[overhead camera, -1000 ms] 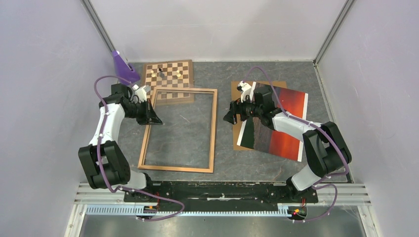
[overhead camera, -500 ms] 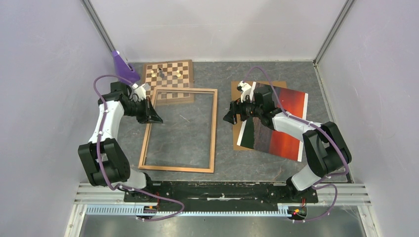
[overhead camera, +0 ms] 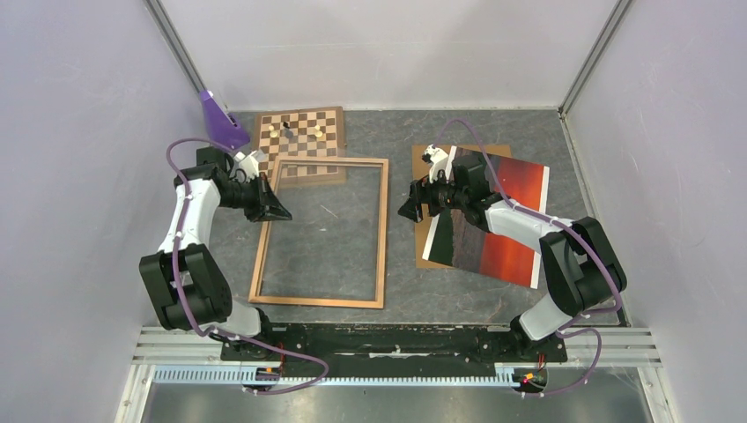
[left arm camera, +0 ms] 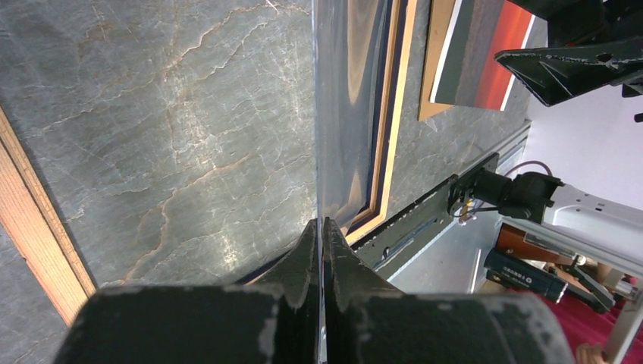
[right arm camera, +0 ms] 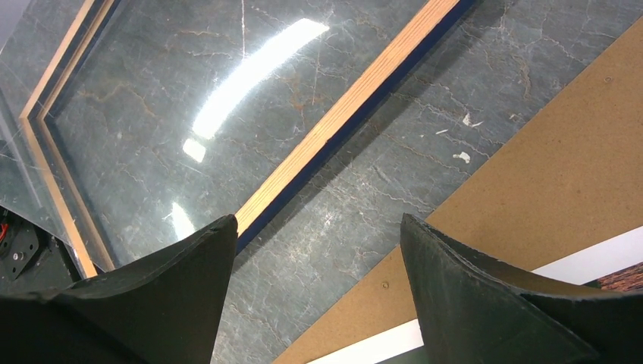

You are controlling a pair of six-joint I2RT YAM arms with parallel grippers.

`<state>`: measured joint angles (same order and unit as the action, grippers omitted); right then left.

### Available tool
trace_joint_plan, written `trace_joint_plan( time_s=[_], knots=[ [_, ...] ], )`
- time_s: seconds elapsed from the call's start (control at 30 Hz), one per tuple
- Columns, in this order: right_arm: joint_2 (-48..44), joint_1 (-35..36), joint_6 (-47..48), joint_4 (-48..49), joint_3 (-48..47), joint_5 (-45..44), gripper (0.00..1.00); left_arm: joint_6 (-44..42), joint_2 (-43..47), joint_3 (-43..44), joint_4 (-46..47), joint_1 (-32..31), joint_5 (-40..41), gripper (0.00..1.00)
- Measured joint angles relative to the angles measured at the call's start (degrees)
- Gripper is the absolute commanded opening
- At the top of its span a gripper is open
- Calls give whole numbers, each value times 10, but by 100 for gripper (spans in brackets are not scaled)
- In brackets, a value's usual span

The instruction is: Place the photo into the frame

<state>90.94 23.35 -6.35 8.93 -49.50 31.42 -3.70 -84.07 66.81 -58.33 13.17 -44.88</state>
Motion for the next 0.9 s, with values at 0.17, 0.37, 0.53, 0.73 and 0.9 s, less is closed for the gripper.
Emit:
trace_joint_plan(
  time_s=[0.17,0.37,0.53,0.73,0.9],
  knots=[
    [1,0,11,0,1,0,81,6,-7,0,-4,6,-14,2],
    [16,0,29,0,5,-1,81,20,-6,-2,-3,8,-24,2],
    [44,2,51,-6,5,-3,81,45,3,-13,-1,17,-37,2],
    [55,3,90,-11,6,-4,81,57,4,-14,-3,28,-56,2],
    [55,4,115,-12,6,-4,81,59,4,-15,-3,28,-74,2]
  ],
)
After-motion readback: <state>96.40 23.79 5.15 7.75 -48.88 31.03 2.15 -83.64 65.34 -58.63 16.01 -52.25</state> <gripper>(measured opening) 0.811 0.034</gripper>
